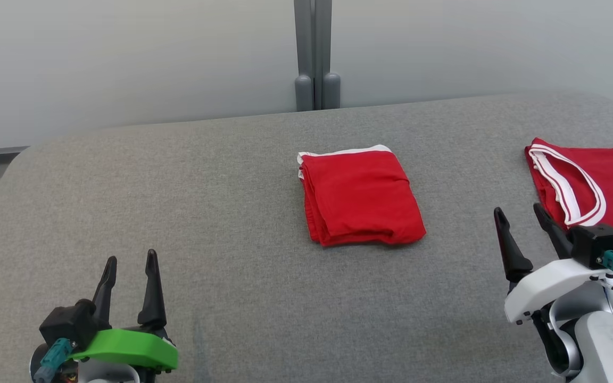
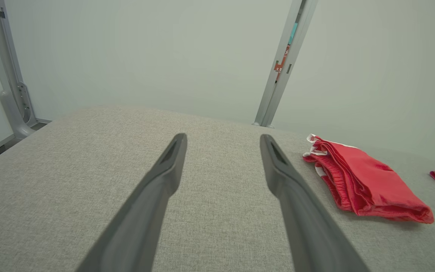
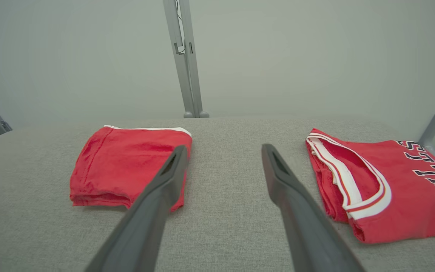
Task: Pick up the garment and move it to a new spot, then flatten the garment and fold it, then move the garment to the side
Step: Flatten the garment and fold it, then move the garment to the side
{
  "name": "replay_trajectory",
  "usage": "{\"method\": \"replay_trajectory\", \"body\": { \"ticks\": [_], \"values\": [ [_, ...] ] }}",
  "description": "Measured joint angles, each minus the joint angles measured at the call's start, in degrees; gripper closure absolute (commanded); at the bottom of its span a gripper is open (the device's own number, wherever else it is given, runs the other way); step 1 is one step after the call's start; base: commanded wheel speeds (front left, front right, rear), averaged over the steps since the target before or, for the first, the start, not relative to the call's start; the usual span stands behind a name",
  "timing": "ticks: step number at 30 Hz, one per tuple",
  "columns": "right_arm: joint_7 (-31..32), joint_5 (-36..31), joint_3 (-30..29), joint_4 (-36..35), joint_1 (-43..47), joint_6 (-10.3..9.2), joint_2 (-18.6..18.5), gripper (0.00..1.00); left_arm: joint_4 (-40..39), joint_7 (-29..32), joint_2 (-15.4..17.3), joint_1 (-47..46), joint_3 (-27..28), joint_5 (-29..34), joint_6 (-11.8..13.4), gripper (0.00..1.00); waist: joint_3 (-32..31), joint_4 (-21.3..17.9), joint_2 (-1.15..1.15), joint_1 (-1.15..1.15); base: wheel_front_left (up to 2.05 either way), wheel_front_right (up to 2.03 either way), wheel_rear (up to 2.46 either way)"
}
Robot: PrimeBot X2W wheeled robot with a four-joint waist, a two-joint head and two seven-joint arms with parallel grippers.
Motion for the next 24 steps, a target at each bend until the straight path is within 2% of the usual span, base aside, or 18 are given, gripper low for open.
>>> {"method": "replay_trajectory", "body": {
  "ticks": [17, 20, 24],
  "values": [
    [0.7, 1.3, -0.3, 1.7, -0.5, 0.00, 0.6, 0.00, 0.1, 0.0, -0.1, -0.1, -0.5, 0.4, 0.0, 0.00, 0.6, 0.5, 0.00, 0.00, 0.00, 0.00, 0.00],
    [3.8, 2.6, -0.7, 3.2, -2.6, 0.00, 1.6, 0.00, 0.0, 0.0, -0.1, -0.1, -0.7, 0.2, 0.0, 0.00, 0.9, 1.0, 0.00, 0.00, 0.00, 0.00, 0.00],
    [10.6, 3.4, -0.2, 6.5, -8.4, 0.00, 0.6, 0.00, -0.5, 0.0, -0.1, -1.3, -1.8, 0.1, 0.0, 0.00, 1.8, 2.4, 0.00, 0.00, 0.00, 0.00, 0.00]
  ]
}}
